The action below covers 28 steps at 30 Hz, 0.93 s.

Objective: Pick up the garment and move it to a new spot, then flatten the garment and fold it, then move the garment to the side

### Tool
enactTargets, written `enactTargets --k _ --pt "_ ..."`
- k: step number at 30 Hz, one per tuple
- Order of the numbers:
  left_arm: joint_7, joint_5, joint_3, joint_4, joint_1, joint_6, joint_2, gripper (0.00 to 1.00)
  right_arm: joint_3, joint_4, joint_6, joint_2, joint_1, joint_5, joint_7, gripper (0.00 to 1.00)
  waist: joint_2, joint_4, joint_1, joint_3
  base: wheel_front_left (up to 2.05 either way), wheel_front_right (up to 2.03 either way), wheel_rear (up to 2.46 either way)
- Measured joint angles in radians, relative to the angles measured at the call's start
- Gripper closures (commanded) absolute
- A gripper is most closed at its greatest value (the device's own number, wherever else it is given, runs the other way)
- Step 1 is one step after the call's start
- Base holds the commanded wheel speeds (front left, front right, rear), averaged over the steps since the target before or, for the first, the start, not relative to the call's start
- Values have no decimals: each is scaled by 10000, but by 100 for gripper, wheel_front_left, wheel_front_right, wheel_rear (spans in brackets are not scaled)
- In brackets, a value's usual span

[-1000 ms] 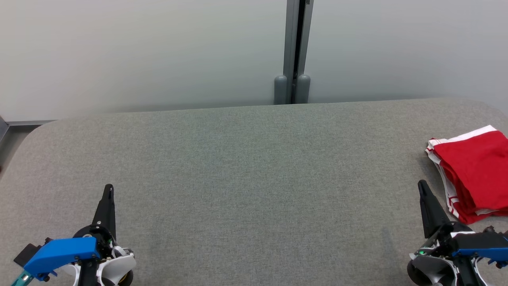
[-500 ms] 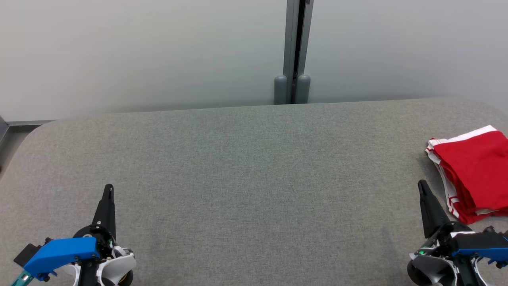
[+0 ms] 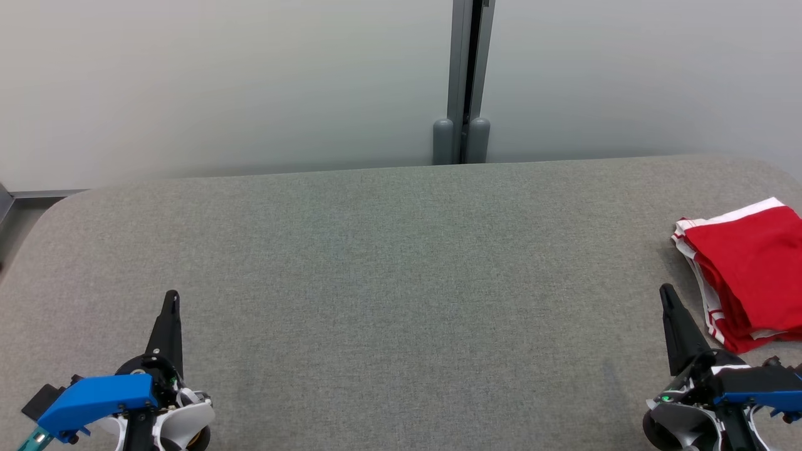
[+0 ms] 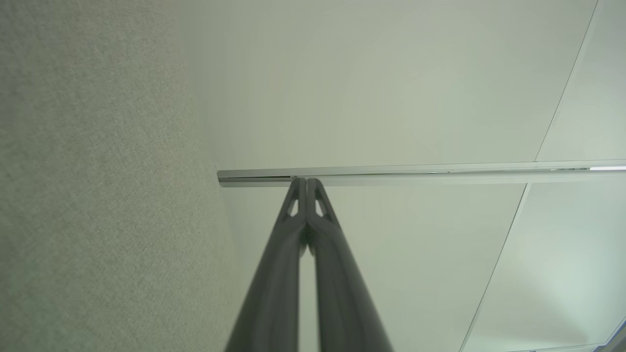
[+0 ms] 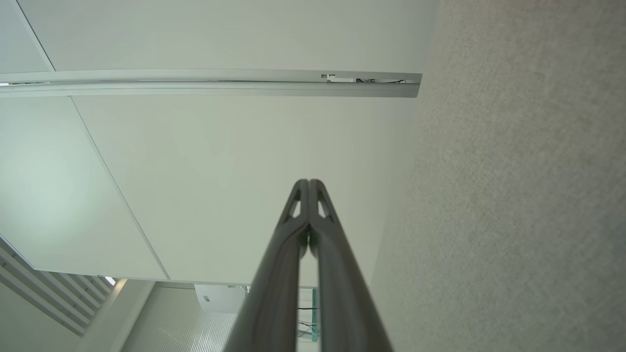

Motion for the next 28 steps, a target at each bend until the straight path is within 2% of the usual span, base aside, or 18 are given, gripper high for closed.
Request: enactTargets --k 28 --pt "0 0 0 0 0 0 0 100 0 0 0 0 0 0 0 100 0 0 0 0 0 0 0"
